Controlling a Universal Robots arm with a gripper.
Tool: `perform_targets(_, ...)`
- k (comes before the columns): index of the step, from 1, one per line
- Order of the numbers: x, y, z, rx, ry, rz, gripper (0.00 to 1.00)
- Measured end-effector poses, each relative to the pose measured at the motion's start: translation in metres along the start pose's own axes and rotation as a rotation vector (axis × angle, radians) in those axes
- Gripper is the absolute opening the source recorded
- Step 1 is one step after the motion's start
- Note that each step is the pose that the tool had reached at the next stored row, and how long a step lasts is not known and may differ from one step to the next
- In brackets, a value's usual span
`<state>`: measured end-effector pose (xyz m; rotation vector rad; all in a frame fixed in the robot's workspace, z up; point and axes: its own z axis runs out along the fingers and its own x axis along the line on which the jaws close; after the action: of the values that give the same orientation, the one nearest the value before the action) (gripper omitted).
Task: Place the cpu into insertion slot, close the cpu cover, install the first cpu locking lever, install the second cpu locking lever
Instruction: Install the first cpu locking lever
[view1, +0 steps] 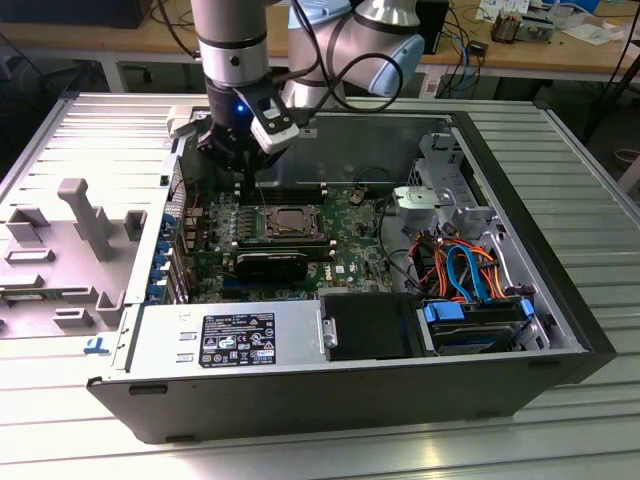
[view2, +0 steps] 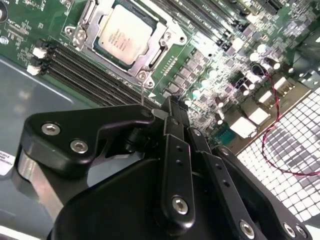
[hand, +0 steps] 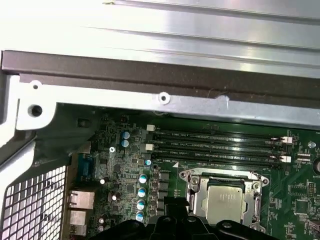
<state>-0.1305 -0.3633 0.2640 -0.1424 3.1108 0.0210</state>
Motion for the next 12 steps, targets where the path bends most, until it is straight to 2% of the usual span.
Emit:
perform_targets(3, -0.0009, 0.0088, 0.0002, -0.0013, -0.0003, 0.000, 0.11)
perform_targets(7, -0.0015, 0.0158, 0.0006, -0.0033, -0.0003, 0.000, 0.11)
perform_targets(12, -0.0018, 0.0174, 0.0010, -0.0047, -0.0005, 0.000, 0.11)
